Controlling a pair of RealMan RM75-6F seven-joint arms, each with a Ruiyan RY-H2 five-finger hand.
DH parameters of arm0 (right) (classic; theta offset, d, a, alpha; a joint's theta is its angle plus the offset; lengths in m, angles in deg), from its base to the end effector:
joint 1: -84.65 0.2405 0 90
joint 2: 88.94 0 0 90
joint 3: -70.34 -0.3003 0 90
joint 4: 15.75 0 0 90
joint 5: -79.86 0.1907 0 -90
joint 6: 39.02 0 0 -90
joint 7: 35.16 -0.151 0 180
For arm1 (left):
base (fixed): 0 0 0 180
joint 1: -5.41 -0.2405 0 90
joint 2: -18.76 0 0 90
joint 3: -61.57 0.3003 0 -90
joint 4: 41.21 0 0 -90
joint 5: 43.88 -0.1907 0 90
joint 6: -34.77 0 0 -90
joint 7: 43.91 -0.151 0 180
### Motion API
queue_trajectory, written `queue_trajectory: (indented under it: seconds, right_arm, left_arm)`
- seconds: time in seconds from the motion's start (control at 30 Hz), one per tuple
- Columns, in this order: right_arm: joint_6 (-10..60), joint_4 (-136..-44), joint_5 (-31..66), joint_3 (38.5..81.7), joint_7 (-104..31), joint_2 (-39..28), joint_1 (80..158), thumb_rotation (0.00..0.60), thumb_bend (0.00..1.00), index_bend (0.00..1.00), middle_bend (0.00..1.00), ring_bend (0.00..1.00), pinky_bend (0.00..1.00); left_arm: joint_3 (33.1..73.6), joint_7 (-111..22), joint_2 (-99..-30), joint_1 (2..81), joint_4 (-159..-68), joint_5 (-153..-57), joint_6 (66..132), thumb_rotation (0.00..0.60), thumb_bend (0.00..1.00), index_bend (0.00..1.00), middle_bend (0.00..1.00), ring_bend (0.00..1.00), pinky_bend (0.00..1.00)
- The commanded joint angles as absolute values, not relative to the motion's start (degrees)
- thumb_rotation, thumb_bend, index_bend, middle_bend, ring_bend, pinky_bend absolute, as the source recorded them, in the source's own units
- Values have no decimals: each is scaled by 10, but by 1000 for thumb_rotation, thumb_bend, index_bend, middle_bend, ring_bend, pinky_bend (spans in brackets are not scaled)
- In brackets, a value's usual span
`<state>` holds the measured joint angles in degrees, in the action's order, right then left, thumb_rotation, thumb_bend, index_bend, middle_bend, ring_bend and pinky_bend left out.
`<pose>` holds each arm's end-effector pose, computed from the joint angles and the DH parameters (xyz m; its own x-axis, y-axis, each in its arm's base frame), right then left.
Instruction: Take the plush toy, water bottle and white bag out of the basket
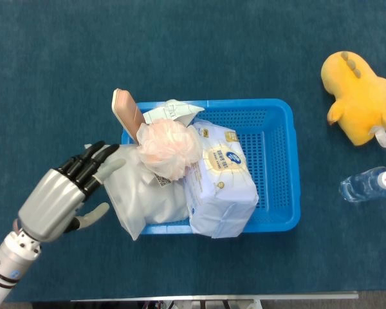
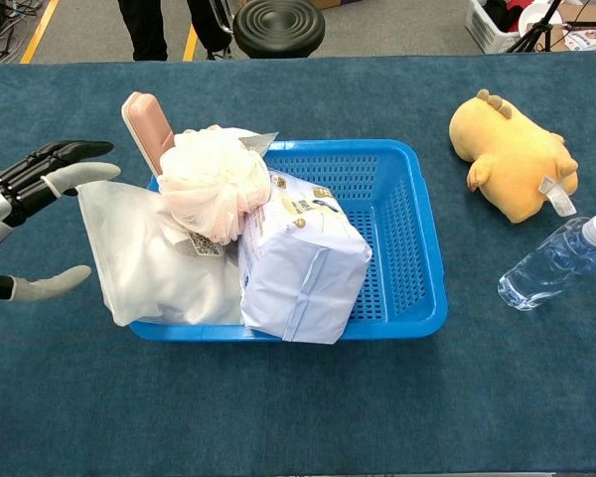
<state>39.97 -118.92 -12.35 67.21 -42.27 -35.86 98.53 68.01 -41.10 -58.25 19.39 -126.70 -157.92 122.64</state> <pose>-0.2707 -0.2312 0.2244 0.3172 -0.0694 0.9458 -0.9206 -0.2619 0.2896 -0.2598 0.1826 0.0885 0.3011 0.0955 0.9488 0.7712 -0.6096 -0.1834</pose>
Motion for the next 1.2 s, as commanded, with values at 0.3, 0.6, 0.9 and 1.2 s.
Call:
queue_trajectory:
  seconds: [0.3,0.6,0.9,1.2]
  right_arm:
    - [399,-1177,-121,674,-437,-354,983,600,0,98,231,197,532]
    - [399,-1169,-121,676,-449,-352,981,600,0,125,237,197,532]
    - [400,-1167,-123,676,-454,-350,980,600,0,125,241,197,532]
    - [398,-1162,-122,678,-460,-347,980,600,0,125,250,197,532]
  left_arm:
    - [677,-411,-612,217,-1252,-1583,1213,600,262,101,43,38,299]
    - [674,-417,-623,220,-1242,-1590,1240,600,262,105,31,38,299]
    - [688,-404,-645,223,-1213,-1616,1266,600,262,108,30,38,304]
    - [691,-375,-687,225,-1149,-1629,1301,600,247,112,24,38,310]
